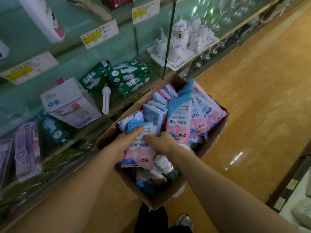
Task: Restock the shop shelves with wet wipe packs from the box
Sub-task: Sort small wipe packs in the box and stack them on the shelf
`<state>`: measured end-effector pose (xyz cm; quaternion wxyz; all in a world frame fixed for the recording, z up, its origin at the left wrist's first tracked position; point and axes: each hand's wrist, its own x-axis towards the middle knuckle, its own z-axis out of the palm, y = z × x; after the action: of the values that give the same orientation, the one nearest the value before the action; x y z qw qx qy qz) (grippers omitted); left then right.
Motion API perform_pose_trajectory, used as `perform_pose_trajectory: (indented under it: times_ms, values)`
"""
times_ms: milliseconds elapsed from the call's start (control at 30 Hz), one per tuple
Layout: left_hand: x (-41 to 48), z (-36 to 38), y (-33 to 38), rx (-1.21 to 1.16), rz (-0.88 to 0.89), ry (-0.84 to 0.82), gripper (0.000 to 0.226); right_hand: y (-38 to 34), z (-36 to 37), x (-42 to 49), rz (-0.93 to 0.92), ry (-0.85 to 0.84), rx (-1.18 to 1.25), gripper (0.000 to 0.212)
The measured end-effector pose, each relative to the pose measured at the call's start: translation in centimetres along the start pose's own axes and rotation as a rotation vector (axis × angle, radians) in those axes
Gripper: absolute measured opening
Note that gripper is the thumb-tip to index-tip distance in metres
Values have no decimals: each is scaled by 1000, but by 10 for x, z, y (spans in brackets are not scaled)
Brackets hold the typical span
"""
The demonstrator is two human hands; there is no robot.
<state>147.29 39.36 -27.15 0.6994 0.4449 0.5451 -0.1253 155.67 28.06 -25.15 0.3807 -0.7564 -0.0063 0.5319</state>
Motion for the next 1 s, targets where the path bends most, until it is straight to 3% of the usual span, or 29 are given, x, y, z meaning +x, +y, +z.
perform_pose_trajectory:
  times_ms: [100, 133, 233, 300, 400, 467, 800, 967, 1000]
  values:
    - [-12, 10, 17, 29, -15, -70, 37, -15, -12, -9, -37, 31, 235, 21]
    - [-16, 15, 24, 36, -15, -105, 40, -22, -17, -14, -52, 41, 289, 27]
    - [-33, 29, 43, 34, 44, -235, 31, -35, -35, -23, -95, 108, 319, 72]
    - [-45, 37, 54, 96, 79, -325, 24, -43, -49, -27, -158, 195, 315, 80]
    - [-64, 48, 75, 226, 141, -399, 22, -55, -78, -40, -202, 268, 331, 60]
    - [-74, 55, 92, 299, 196, -438, 38, -65, -100, -55, -187, 222, 348, 47]
    - [-118, 91, 145, 445, 283, -588, 51, -84, -164, -115, -259, 249, 452, 33]
    - [-144, 111, 162, 453, 324, -556, 12, -96, -179, -139, -328, 266, 550, 38]
    - [-148, 114, 168, 452, 346, -556, 12, -99, -183, -145, -342, 244, 549, 39]
